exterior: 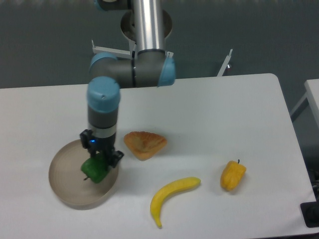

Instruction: Pick up the green pepper from the plate

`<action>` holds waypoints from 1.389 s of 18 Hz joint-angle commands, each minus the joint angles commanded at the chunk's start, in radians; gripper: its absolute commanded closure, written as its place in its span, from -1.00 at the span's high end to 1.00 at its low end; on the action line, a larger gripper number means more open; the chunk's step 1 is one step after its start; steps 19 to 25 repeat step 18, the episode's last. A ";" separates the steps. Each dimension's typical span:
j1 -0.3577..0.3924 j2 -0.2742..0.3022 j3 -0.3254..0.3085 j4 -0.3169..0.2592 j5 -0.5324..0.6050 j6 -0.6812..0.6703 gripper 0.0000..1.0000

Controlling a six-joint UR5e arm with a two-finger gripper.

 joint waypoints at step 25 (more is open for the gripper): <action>0.269 -0.037 0.163 -0.043 0.081 0.373 -0.48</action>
